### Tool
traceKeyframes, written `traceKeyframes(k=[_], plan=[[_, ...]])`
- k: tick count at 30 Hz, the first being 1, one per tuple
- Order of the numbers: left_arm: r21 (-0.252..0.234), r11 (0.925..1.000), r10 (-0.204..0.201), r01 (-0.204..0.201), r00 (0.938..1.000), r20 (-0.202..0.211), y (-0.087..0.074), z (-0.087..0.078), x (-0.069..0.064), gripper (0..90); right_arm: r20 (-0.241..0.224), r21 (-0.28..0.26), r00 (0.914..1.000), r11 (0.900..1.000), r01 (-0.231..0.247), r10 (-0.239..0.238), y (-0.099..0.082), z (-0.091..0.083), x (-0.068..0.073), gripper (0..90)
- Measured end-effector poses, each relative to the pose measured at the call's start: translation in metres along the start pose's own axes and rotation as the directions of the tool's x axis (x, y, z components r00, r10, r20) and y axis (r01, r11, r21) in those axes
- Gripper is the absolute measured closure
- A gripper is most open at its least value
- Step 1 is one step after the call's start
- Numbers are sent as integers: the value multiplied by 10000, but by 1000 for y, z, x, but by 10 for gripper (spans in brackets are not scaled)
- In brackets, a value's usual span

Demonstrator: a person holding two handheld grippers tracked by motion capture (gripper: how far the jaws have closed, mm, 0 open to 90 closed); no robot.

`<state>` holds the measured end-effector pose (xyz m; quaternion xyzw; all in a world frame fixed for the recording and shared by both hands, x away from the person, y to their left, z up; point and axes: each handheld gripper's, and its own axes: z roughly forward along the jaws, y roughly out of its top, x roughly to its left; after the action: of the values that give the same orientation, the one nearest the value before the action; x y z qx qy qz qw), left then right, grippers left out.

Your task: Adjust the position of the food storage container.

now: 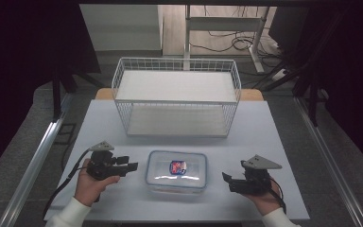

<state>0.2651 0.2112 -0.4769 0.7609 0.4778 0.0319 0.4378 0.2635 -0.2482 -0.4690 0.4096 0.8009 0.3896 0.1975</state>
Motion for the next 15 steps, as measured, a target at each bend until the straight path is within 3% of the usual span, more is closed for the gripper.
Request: traceKeyframes(k=[1, 10, 15], plan=[[-6, 10000, -79, 79, 10000, 23, 0, -1, -1, 332, -60, 16, 10000, 10000, 47, -47, -1, 0, 1, 174], [-9, 9999, -150, 150, 9999, 85, -6, -3, -6, 301, -152, -43, 9997, 9999, 167, -167, 1, 0, 3, 173], [5, 9996, -269, 269, 9996, 6, -6, 1, -7, 247, -369, -79, 9993, 9999, -100, 97, 2, 2, 1, 164]])
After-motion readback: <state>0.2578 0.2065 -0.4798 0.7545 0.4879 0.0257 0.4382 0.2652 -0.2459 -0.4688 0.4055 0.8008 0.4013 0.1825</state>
